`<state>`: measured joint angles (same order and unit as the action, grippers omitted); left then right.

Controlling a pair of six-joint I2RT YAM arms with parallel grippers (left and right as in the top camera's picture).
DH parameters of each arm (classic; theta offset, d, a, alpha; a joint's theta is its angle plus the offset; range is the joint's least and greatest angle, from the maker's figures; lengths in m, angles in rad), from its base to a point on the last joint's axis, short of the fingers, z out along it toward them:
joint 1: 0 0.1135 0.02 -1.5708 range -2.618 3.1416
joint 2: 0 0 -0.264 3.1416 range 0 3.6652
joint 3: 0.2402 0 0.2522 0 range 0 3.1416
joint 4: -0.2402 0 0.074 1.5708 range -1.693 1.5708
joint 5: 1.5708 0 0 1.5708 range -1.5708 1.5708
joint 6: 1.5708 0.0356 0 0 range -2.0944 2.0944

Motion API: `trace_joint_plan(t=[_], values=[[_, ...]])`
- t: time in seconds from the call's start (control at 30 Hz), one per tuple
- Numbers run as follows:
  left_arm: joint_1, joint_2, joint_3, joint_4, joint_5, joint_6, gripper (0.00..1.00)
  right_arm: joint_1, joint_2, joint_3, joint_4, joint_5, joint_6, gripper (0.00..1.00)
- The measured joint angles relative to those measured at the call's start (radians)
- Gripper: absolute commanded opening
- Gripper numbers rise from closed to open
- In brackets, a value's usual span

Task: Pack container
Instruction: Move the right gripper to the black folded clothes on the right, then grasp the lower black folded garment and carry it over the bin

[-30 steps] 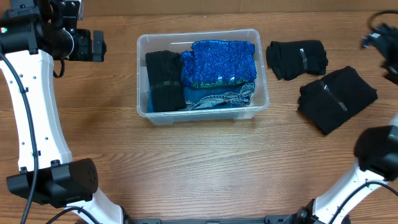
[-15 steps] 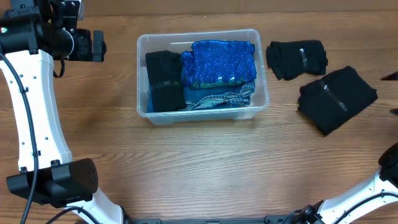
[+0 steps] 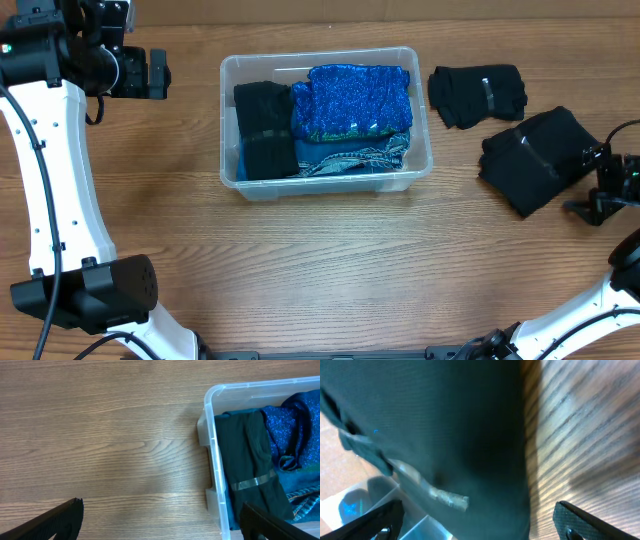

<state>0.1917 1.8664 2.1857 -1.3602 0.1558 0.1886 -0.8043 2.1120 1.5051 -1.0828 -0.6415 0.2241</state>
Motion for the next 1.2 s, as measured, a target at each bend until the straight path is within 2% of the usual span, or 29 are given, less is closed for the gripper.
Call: trace_joint_plan(t=[0.27, 0.37, 0.43, 0.53, 0.67, 0.8, 0.9, 0.97, 1.03, 1.2], values=[[0.000, 0.000, 0.000, 0.000, 0.000, 0.000, 1.00, 0.059, -0.032, -0.095, 0.202, 0.074, 0.019, 0.98], [0.000, 0.000, 0.000, 0.000, 0.000, 0.000, 1.00, 0.128, -0.038, -0.095, 0.266, 0.121, 0.020, 0.88], [0.000, 0.000, 0.000, 0.000, 0.000, 0.000, 1.00, 0.172, -0.041, -0.096, 0.285, 0.175, 0.021, 0.71], [0.000, 0.000, 0.000, 0.000, 0.000, 0.000, 1.00, 0.231, -0.042, -0.098, 0.297, 0.274, 0.034, 0.58], [0.000, 0.000, 0.000, 0.000, 0.000, 0.000, 1.00, 0.242, -0.042, -0.098, 0.299, 0.300, 0.039, 0.49], [0.000, 0.000, 0.000, 0.000, 0.000, 0.000, 1.00, 0.242, -0.046, -0.097, 0.295, 0.301, 0.042, 0.45], [0.000, 0.000, 0.000, 0.000, 0.000, 0.000, 1.00, 0.245, -0.060, -0.087, 0.261, 0.314, 0.041, 0.38], [0.000, 0.000, 0.000, 0.000, 0.000, 0.000, 1.00, 0.249, -0.088, -0.078, 0.218, 0.327, 0.041, 0.33], [0.000, 0.000, 0.000, 0.000, 0.000, 0.000, 1.00, 0.251, -0.135, -0.064, 0.173, 0.336, 0.042, 0.18], [0.000, 0.000, 0.000, 0.000, 0.000, 0.000, 1.00, 0.250, -0.291, -0.005, 0.095, 0.334, 0.041, 0.13]])
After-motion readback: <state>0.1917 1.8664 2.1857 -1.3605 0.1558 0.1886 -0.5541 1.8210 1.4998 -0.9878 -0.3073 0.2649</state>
